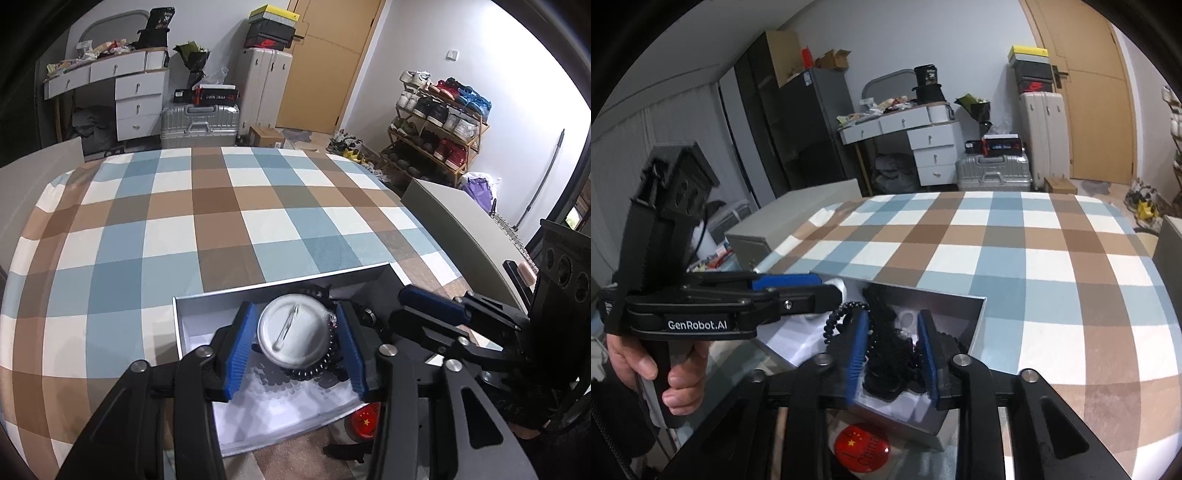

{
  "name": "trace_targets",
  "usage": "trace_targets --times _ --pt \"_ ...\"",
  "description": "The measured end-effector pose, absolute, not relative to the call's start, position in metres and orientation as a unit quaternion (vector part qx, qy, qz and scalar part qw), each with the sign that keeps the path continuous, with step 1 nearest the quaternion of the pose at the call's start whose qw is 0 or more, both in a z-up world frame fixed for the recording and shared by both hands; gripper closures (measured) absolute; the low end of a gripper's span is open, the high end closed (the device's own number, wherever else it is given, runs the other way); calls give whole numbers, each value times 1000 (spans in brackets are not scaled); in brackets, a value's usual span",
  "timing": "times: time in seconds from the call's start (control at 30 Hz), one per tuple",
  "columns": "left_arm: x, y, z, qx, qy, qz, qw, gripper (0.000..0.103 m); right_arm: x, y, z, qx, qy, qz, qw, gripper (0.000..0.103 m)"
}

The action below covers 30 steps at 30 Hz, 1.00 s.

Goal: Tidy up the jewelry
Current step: 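Carry the claw clip and white badge into the grey box and open both tools, then withdraw both tools from the box back over the table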

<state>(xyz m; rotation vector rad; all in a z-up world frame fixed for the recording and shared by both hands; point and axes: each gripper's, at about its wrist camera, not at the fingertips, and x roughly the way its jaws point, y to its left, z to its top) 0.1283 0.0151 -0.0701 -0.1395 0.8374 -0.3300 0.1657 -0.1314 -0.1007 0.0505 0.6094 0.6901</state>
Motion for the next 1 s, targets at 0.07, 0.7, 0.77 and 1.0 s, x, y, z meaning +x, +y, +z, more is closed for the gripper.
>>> trace_targets --times 0.07,0.7,0.77,1.0 --pt "126 16 -69 -69 402 -159 899 52 164 -132 -99 26 292 332 897 65" --pt "101 22 -51 -56 370 -109 921 36 134 -148 -72 48 271 332 902 43" --pt "98 21 -50 -54 366 -108 923 36 129 -150 -71 47 269 330 904 43" --pt "81 23 -47 -50 348 -93 932 22 111 -162 -72 60 268 317 908 36"
